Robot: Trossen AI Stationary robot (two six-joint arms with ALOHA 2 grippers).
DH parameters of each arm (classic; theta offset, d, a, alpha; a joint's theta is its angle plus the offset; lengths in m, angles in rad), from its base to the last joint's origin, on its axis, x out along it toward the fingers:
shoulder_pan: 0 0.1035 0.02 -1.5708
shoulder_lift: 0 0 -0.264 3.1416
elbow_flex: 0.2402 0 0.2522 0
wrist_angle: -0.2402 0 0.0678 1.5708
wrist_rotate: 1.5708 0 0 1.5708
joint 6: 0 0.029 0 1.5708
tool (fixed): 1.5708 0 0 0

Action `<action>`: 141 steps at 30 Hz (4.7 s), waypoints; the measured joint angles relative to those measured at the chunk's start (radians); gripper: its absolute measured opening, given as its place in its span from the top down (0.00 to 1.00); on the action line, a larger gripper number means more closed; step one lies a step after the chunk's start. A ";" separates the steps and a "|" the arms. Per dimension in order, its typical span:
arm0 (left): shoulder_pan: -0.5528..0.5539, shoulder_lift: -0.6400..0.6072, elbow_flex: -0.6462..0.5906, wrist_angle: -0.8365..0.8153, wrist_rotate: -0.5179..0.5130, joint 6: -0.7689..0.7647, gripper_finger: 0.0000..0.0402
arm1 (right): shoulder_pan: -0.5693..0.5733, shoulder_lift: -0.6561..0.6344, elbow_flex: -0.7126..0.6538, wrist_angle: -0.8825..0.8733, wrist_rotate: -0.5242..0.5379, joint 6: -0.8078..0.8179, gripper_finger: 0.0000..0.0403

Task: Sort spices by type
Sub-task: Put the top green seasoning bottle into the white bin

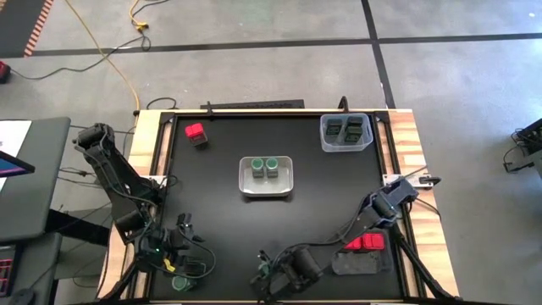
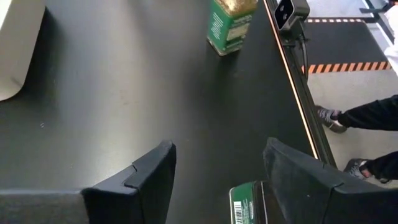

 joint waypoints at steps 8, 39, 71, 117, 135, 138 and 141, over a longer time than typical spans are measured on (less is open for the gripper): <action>0.000 0.000 0.000 -0.003 0.002 0.016 0.43 | -0.010 0.027 0.001 -0.038 -0.004 -0.002 0.25; 0.000 0.000 0.000 0.005 0.025 0.003 0.43 | -0.049 -0.014 0.002 -0.108 -0.003 -0.353 0.25; -0.001 0.000 0.000 0.003 0.022 -0.015 0.43 | 0.055 -0.062 -0.004 -0.311 -0.007 -0.152 0.22; -0.001 0.000 0.000 0.002 0.021 -0.018 0.43 | 0.029 0.066 -0.020 -0.057 0.165 -0.133 0.04; -0.001 0.000 0.000 -0.004 0.022 0.002 0.43 | -0.008 0.079 -0.020 -0.066 0.162 -0.140 0.32; 0.000 0.000 0.000 -0.004 0.022 0.019 0.43 | -0.011 0.079 -0.020 -0.068 0.158 -0.150 0.39; -0.001 0.000 0.000 -0.004 0.021 0.026 0.43 | -0.016 0.079 -0.020 -0.069 0.150 -0.215 0.45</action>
